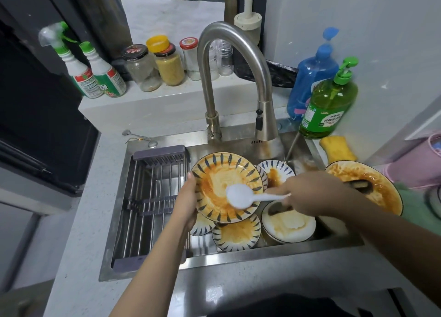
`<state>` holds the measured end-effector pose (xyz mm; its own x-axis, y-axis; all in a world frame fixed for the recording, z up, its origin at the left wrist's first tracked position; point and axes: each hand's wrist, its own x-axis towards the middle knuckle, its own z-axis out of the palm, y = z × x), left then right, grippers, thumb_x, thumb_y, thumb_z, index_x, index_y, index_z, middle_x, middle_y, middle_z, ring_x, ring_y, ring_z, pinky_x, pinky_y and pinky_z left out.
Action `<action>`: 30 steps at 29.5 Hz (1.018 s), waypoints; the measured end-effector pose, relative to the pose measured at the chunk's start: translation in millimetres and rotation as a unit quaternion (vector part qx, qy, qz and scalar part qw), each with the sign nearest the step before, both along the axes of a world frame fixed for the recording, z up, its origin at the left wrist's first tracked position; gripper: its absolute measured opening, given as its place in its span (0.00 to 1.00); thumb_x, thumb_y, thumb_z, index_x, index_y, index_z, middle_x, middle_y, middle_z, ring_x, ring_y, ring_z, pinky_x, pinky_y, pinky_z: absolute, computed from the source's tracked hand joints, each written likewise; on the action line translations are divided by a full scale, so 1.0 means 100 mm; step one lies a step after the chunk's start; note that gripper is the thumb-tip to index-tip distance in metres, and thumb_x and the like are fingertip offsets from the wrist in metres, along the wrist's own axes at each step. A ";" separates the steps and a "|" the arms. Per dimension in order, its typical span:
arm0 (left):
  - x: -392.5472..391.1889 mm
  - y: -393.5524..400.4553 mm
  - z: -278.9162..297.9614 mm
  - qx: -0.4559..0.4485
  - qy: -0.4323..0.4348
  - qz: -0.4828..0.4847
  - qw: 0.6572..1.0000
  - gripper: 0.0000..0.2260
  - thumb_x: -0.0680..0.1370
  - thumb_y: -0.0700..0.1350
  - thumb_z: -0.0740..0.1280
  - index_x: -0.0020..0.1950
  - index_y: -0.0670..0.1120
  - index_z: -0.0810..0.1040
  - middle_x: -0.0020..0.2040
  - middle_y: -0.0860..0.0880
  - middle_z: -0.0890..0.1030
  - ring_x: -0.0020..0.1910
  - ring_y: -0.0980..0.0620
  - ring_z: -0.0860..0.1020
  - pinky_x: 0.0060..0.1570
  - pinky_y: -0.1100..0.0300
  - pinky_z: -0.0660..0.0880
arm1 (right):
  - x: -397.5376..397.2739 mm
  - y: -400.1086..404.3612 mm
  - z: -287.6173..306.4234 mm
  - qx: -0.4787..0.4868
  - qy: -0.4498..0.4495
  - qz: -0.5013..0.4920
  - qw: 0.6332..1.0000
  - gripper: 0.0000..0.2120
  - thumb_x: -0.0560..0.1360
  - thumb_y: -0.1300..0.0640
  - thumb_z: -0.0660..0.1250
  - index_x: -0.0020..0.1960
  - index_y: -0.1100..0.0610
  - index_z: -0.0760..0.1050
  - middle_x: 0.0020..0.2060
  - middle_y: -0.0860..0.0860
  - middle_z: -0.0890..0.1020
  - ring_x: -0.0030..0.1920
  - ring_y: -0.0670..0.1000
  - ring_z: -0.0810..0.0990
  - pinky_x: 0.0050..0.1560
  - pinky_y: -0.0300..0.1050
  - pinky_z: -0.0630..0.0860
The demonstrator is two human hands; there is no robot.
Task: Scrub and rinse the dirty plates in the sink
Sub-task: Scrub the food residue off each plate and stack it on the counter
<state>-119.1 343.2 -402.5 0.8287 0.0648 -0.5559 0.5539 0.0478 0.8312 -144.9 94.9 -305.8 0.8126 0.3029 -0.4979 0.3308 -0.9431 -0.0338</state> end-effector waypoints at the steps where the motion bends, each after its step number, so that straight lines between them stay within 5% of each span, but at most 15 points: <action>1: -0.01 0.01 0.00 -0.001 -0.003 -0.005 1.000 0.25 0.81 0.63 0.48 0.57 0.49 0.78 0.56 0.44 0.81 0.57 0.44 0.79 0.61 0.41 0.74 | 0.03 -0.04 -0.01 -0.019 -0.020 -0.019 0.999 0.20 0.80 0.53 0.55 0.68 0.35 0.66 0.38 0.46 0.75 0.35 0.45 0.74 0.33 0.38 0.70; 6: -0.07 -0.13 0.00 0.040 -0.012 -0.056 0.998 0.26 0.82 0.61 0.46 0.57 0.46 0.76 0.51 0.46 0.80 0.50 0.52 0.77 0.43 0.60 0.74 | 0.00 0.23 -0.14 0.029 -0.064 0.006 0.997 0.22 0.82 0.53 0.54 0.73 0.38 0.59 0.31 0.45 0.69 0.28 0.43 0.66 0.26 0.38 0.61; 9: -0.07 -0.06 0.00 0.020 -0.003 -0.017 1.000 0.24 0.82 0.61 0.47 0.57 0.49 0.76 0.52 0.45 0.81 0.50 0.48 0.79 0.55 0.49 0.76 | -0.14 0.18 -0.07 0.016 -0.042 0.083 0.996 0.21 0.82 0.51 0.54 0.72 0.36 0.59 0.32 0.44 0.68 0.29 0.42 0.65 0.27 0.38 0.62; 14: -0.09 0.08 -0.09 0.025 -0.017 -0.002 1.000 0.27 0.80 0.63 0.50 0.62 0.46 0.76 0.56 0.43 0.81 0.56 0.43 0.80 0.59 0.40 0.76 | -0.03 -0.13 -0.13 -0.050 -0.061 -0.022 0.997 0.20 0.81 0.50 0.54 0.69 0.31 0.61 0.33 0.44 0.71 0.32 0.43 0.69 0.30 0.37 0.65; 18: -0.12 0.10 -0.12 0.029 -0.022 0.020 0.999 0.24 0.82 0.60 0.49 0.62 0.45 0.75 0.56 0.43 0.81 0.56 0.44 0.79 0.60 0.42 0.75 | -0.04 -0.14 -0.46 0.151 -0.046 -0.152 0.976 0.20 0.81 0.49 0.57 0.68 0.30 0.61 0.33 0.44 0.75 0.33 0.46 0.74 0.31 0.41 0.68; 24: -0.15 0.16 -0.22 -0.025 0.013 0.029 0.999 0.23 0.82 0.60 0.49 0.58 0.47 0.77 0.55 0.42 0.82 0.55 0.43 0.80 0.56 0.44 0.77 | -0.14 -0.01 -0.84 0.476 0.074 -0.432 0.762 0.12 0.80 0.54 0.63 0.58 0.60 0.77 0.36 0.54 0.82 0.22 0.45 0.69 0.21 0.37 0.64; 26: -0.18 0.14 -0.27 -0.094 0.048 0.027 0.994 0.23 0.82 0.60 0.49 0.59 0.47 0.77 0.55 0.43 0.82 0.55 0.44 0.80 0.52 0.47 0.78 | -0.14 0.05 -0.89 0.528 0.149 -0.470 0.692 0.16 0.79 0.50 0.64 0.59 0.60 0.76 0.40 0.55 0.83 0.23 0.46 0.68 0.22 0.37 0.64; 30: -0.25 0.03 -0.36 -0.172 0.111 0.025 0.978 0.25 0.81 0.60 0.50 0.63 0.44 0.75 0.56 0.42 0.83 0.56 0.42 0.80 0.51 0.45 0.77 | -0.12 0.09 -0.98 0.622 0.271 -0.484 0.552 0.15 0.73 0.47 0.68 0.49 0.59 0.75 0.31 0.51 0.70 0.22 0.45 0.66 0.20 0.36 0.63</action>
